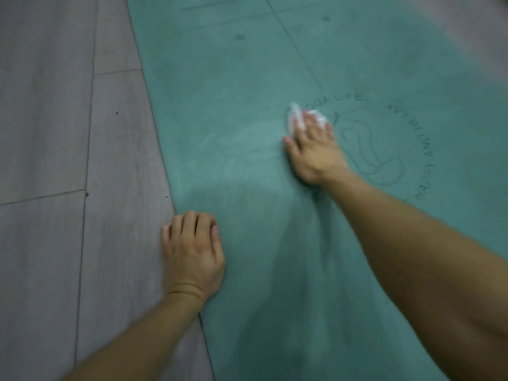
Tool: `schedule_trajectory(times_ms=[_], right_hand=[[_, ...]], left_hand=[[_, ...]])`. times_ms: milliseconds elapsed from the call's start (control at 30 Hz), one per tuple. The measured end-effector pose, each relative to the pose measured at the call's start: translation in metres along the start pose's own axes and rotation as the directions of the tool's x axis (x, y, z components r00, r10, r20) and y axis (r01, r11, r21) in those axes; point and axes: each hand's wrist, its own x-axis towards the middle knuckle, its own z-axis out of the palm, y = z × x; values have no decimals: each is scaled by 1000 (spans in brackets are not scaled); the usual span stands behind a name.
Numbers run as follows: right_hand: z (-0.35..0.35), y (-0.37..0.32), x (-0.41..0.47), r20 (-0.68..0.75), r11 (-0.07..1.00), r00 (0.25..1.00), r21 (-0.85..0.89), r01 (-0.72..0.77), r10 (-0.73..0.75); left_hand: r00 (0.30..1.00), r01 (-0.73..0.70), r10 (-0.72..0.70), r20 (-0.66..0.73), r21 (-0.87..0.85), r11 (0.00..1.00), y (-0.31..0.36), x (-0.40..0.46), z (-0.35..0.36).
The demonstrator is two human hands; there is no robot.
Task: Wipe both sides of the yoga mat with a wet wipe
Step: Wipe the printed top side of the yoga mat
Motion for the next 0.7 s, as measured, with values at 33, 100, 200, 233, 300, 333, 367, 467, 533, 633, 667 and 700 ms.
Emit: schedule_trajectory(times_ms=[33,100,200,233,300,333,367,467,533,633,667,700], right_hand=[[-6,27,-8,5,991,991,-7,-135,135],[-10,53,-34,25,946,946,17,-325,324],[8,18,-95,-8,965,965,37,-260,260],[18,-5,-121,-13,993,993,17,-119,119],[31,-45,-175,43,967,966,17,253,-254],[31,-53,-200,94,921,916,21,389,-389],[29,-45,-215,121,893,887,0,450,-446],[13,31,-222,1,999,999,-33,37,-37],[0,82,-223,-26,894,894,46,-446,447],[11,66,-241,-9,893,894,35,-448,449],[18,40,-254,-15,954,954,32,-298,299],[25,14,-269,-12,991,992,41,-128,128]], left_hand=[[1000,-5,5,-1,2,1000,-1,0,0],[1000,-5,5,-9,10,1000,-2,0,2],[1000,15,-15,-22,14,1000,-5,1,4],[999,19,-19,-27,17,1000,-4,1,4],[999,19,-18,-27,32,999,-5,3,5],[1000,16,-15,-25,38,999,-5,4,5],[1000,13,-12,-25,44,999,-4,4,5],[999,-21,24,-31,99,995,-6,7,6],[997,-74,76,-7,152,986,-6,9,5],[996,-90,85,33,231,969,-3,10,5],[998,-69,64,28,242,968,0,9,4],[999,-36,32,18,240,970,4,7,3]])
